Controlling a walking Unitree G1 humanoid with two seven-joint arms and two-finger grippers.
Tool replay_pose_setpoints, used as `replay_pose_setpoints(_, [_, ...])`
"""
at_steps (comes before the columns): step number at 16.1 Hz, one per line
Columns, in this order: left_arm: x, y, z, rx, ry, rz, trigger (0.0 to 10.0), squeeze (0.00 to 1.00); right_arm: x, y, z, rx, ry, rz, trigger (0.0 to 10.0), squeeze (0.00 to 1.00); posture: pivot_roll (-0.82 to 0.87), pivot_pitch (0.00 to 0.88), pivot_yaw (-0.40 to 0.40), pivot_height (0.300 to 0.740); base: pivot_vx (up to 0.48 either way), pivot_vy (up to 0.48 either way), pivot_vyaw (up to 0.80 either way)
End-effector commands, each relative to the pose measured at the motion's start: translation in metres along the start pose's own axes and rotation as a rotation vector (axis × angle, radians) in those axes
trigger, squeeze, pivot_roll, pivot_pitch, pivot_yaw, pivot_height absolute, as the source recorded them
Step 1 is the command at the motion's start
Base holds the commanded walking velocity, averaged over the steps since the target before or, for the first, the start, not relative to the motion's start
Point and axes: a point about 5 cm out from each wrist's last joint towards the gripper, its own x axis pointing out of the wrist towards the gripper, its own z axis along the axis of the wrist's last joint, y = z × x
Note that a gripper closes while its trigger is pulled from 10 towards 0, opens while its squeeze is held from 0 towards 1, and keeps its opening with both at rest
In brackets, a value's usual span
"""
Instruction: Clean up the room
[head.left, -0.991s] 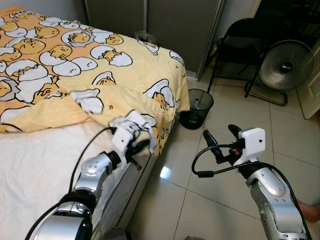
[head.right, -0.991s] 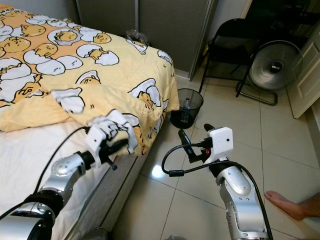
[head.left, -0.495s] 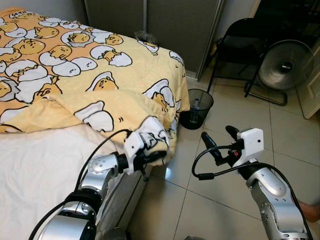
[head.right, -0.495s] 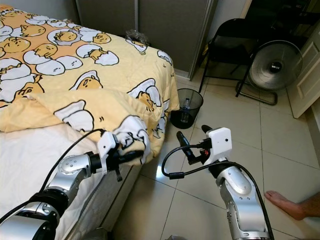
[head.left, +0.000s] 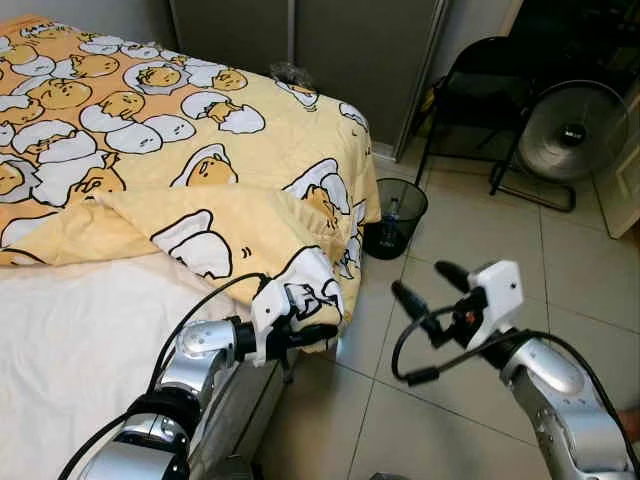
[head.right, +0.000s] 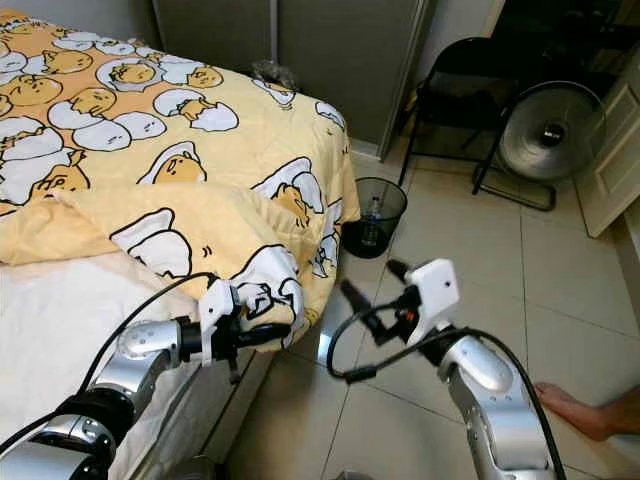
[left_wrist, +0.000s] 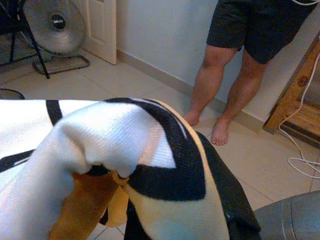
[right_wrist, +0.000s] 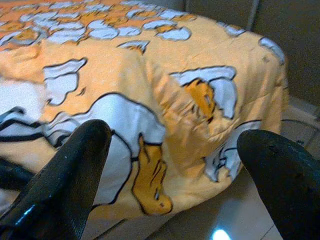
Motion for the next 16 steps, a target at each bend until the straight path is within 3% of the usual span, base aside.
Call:
replay_pose_setpoints(1, [0.003, -0.005, -0.002, 0.009, 0.008, -0.027, 0.0, 0.0, -0.002, 0.001, 0.004, -0.012, 0.003, 0.027, 10.0, 0.0, -0.23, 0.03, -0.019, 0.74, 0.0, 0.0, 0.0])
replay_pose_setpoints(5, [0.005, -0.015, -0.012, 0.029, 0.05, -0.064, 0.0, 0.0, -0.011, 0.004, 0.001, -0.042, 0.069, 0.119, 10.0, 0.0, -0.23, 0.03, -0.024, 0.74, 0.0, 0.0, 0.0])
replay_pose_setpoints(12, [0.0, -0.042, -0.037, -0.024, 0.094, -0.17, 0.0, 0.0, -0.013, 0.003, -0.001, -0.04, 0.089, 0.145, 10.0, 0.0, -0.23, 0.022, -0.026, 0.74, 0.0, 0.0, 0.0])
replay_pose_setpoints(16, [-0.023, -0.062, -0.055, -0.082, 0.137, -0.315, 0.0, 0.0, -0.014, 0.002, -0.007, -0.034, 0.11, 0.157, 10.0, 0.0, -0.22, 0.0, -0.017, 0.74, 0.0, 0.0, 0.0])
